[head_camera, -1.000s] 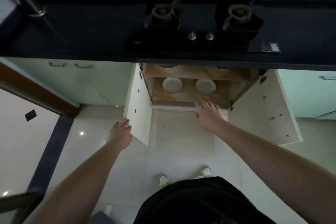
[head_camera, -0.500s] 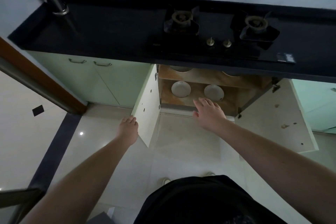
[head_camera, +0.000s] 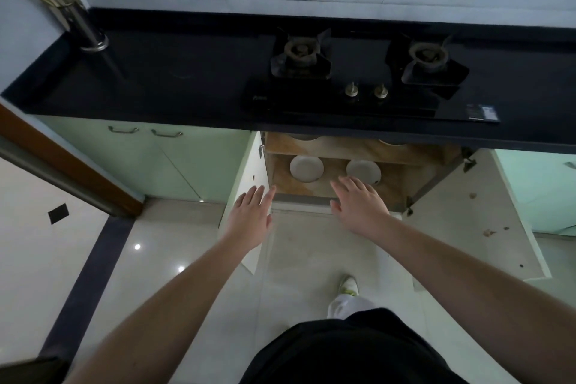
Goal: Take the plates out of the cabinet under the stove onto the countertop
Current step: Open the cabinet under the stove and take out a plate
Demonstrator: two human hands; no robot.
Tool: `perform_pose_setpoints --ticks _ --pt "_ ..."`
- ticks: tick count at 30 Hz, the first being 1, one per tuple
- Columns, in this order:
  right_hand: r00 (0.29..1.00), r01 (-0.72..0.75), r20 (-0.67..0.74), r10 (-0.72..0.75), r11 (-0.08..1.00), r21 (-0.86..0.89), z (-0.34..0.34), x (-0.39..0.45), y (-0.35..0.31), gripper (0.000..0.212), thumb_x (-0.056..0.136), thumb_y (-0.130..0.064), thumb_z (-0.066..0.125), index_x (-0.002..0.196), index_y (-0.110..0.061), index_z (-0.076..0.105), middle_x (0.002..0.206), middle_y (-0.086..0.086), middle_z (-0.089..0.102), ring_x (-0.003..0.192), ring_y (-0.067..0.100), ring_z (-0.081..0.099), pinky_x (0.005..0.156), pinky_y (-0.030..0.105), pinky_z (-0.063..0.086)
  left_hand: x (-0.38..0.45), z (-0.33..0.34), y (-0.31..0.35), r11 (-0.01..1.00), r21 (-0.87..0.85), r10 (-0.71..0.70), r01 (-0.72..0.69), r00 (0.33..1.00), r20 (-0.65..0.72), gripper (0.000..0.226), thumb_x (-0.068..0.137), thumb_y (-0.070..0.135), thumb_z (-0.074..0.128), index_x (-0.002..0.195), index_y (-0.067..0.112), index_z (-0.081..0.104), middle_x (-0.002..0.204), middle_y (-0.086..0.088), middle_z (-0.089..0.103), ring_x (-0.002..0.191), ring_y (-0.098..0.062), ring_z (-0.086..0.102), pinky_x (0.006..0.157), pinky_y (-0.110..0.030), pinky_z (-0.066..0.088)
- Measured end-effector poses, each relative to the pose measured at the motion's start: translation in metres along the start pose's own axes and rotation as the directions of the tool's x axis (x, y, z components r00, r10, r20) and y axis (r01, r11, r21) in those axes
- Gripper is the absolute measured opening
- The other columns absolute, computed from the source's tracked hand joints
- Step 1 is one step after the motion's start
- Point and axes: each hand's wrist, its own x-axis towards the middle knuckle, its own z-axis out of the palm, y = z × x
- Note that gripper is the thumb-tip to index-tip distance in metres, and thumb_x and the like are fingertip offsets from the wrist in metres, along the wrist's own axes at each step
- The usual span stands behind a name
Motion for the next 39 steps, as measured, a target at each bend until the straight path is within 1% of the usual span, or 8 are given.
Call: perform_pose_setpoints --ticks 4,9,16,21,24,30,35,39 --pt "1.000 0.007 -0.012 -0.007 1.000 0.028 -0.003 0.027 0.020 0.056 0.100 -0.039 0.032 0.151 -0.017 0.024 0.157 0.005 0.027 0.146 0.022 0.020 0.118 0.040 0.019 0.035 -0.010 0.015 1.000 -0.021 0.001 -0.001 1.000 -0.031 0.065 0.099 0.037 0.039 0.155 0.015 0.015 0.157 -0.012 0.032 0.148 -0.029 0.020 0.120 -0.042 0.018" --pt "1.000 0.013 -0.028 -0.011 0.996 0.089 0.000 0.057 0.044 0.059 0.100 -0.040 0.033 0.152 -0.017 0.021 0.155 0.004 0.031 0.145 0.020 0.021 0.118 0.038 0.018 0.083 -0.016 0.032 1.000 -0.028 -0.012 0.012 1.000 -0.018 0.063 0.101 0.043 0.031 0.155 0.015 0.016 0.158 -0.012 0.031 0.149 -0.029 0.018 0.121 -0.044 0.016" --pt "0.999 0.031 -0.021 -0.029 0.995 0.092 0.018 0.110 0.082 0.061 0.100 -0.042 0.032 0.154 -0.017 0.016 0.158 0.004 0.025 0.147 0.020 0.017 0.119 0.037 0.015 0.136 0.002 0.045 0.997 -0.043 -0.061 0.060 0.998 -0.002 0.063 0.099 0.043 0.032 0.154 0.013 0.020 0.157 -0.010 0.034 0.148 -0.029 0.020 0.120 -0.043 0.018" --pt "0.998 0.042 -0.047 -0.040 0.998 0.053 0.053 0.149 0.096 0.059 0.100 -0.040 0.035 0.152 -0.015 0.022 0.157 0.004 0.029 0.146 0.021 0.022 0.119 0.037 0.017 0.170 0.041 0.039 0.998 -0.028 -0.056 0.056 0.998 0.004 0.065 0.099 0.047 0.022 0.156 0.018 0.014 0.163 -0.003 0.021 0.151 -0.026 0.011 0.121 -0.042 0.010" --pt "0.997 0.025 -0.069 -0.022 0.999 0.044 0.083 0.175 0.102 0.059 0.099 -0.040 0.036 0.152 -0.015 0.024 0.157 0.004 0.030 0.145 0.021 0.023 0.119 0.036 0.016 0.192 0.070 0.033 0.998 -0.030 -0.052 0.052 0.998 -0.018 0.066 0.098 0.049 0.017 0.156 0.020 0.016 0.164 -0.002 0.020 0.151 -0.025 0.010 0.121 -0.042 0.010" --pt "0.989 0.036 -0.142 -0.040 0.999 -0.031 0.148 0.236 0.105 0.061 0.099 -0.039 0.037 0.152 -0.014 0.023 0.158 0.007 0.028 0.146 0.024 0.023 0.119 0.039 0.014 0.238 0.139 0.030 0.999 0.039 0.026 -0.024 0.998 -0.056 0.062 0.101 0.047 0.026 0.153 0.014 0.028 0.161 -0.009 0.027 0.150 -0.029 0.014 0.121 -0.048 0.016" --pt "0.982 0.023 -0.188 -0.025 1.000 -0.010 0.205 0.289 0.116 0.061 0.099 -0.039 0.034 0.153 -0.016 0.020 0.161 0.008 0.020 0.149 0.025 0.014 0.120 0.039 0.006 0.284 0.197 0.022 1.000 -0.005 -0.011 0.011 0.994 -0.105 0.063 0.099 0.047 0.032 0.152 0.014 0.031 0.160 -0.008 0.029 0.150 -0.028 0.017 0.120 -0.047 0.014" --pt "0.976 0.013 -0.219 -0.018 1.000 -0.026 0.241 0.328 0.129 0.061 0.099 -0.041 0.032 0.154 -0.016 0.018 0.162 0.008 0.016 0.149 0.024 0.011 0.121 0.041 0.008 0.326 0.235 0.017 1.000 0.001 -0.022 0.022 0.992 -0.126 0.064 0.098 0.051 0.029 0.154 0.019 0.026 0.162 -0.006 0.025 0.150 -0.026 0.013 0.120 -0.047 0.011"
